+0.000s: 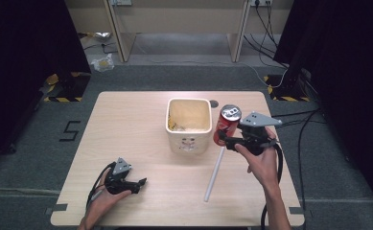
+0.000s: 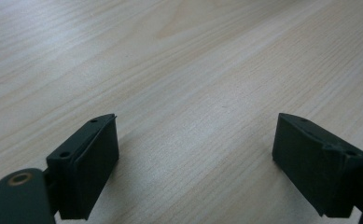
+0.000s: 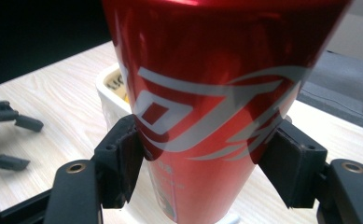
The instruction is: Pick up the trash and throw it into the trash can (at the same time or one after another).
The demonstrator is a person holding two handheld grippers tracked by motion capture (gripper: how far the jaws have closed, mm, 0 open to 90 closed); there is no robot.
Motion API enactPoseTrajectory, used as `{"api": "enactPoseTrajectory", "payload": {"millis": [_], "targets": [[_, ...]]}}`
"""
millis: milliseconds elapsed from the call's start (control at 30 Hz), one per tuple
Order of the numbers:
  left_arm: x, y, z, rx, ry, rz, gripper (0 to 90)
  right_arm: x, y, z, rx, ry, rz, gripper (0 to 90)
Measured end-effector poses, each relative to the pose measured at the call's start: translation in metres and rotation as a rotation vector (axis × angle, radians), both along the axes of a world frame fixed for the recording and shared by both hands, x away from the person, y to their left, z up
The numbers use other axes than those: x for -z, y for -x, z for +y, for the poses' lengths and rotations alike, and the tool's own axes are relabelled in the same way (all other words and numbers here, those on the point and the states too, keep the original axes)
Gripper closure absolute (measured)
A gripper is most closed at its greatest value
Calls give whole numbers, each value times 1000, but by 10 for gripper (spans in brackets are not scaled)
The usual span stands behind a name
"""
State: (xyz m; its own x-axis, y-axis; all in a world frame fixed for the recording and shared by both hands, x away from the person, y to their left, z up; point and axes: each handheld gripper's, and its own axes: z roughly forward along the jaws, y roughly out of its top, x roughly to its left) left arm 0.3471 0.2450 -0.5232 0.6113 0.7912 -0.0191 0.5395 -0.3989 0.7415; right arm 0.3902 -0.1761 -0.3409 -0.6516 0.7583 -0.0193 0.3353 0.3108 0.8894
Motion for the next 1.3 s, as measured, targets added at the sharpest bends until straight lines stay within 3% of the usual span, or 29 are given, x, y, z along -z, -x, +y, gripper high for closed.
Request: {"api": "enactPoseTrajectory", "payload": {"millis": [433,633,933,1300], "targets": [[0,0,0,-1,2,-1,137,-29,-24,25,-36,-6,-11,339],[0,0,0,-1,4,-1,138,-35,-37,43,-54,-1,-13,340],[0,0,0,-1,4,-1,138,-33,-61,72,-72,7,8,339],[0,0,0,-2,5,-3,138,-12,-83,101,-87,43,59,339]]}}
